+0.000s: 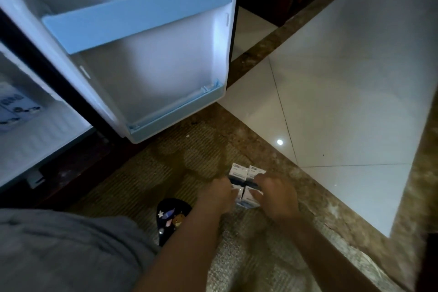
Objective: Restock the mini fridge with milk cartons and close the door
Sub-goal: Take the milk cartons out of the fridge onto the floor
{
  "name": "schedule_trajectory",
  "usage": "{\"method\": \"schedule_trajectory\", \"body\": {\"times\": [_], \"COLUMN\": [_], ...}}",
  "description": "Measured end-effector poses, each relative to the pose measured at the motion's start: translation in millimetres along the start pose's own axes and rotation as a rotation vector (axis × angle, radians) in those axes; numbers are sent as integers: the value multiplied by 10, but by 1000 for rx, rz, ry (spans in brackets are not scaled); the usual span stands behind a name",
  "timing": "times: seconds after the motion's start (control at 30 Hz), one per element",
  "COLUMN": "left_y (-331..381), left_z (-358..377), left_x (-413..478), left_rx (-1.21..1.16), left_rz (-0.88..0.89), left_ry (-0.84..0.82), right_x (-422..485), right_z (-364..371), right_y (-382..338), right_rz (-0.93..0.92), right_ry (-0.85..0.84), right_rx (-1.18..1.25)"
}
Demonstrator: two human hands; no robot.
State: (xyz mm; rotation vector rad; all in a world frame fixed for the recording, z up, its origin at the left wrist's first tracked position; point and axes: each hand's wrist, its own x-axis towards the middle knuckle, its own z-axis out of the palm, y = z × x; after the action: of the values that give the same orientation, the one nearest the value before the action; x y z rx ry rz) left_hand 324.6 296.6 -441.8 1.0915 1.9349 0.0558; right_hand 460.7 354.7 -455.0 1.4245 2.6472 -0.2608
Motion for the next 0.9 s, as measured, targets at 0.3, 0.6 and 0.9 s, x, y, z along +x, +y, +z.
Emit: {"method": "schedule_trajectory", "body": {"times": [0.3, 0.6, 0.9], "left_y": [181, -223, -867], "left_z": [-835, -1835, -2611], "left_x": [-711, -1640, -2485], "left_rx": [275, 466, 466], "left_rz": [158, 165, 56], "left_ry": [-8, 202, 384], "right_x": [4, 3, 17], "right_z": [-961, -1943, -2731], "right_y": [-327, -1138, -2304], "right_rz": [-216, -430, -670], "right_ry": [47, 71, 155], "right_rx": [0, 23, -119]}}
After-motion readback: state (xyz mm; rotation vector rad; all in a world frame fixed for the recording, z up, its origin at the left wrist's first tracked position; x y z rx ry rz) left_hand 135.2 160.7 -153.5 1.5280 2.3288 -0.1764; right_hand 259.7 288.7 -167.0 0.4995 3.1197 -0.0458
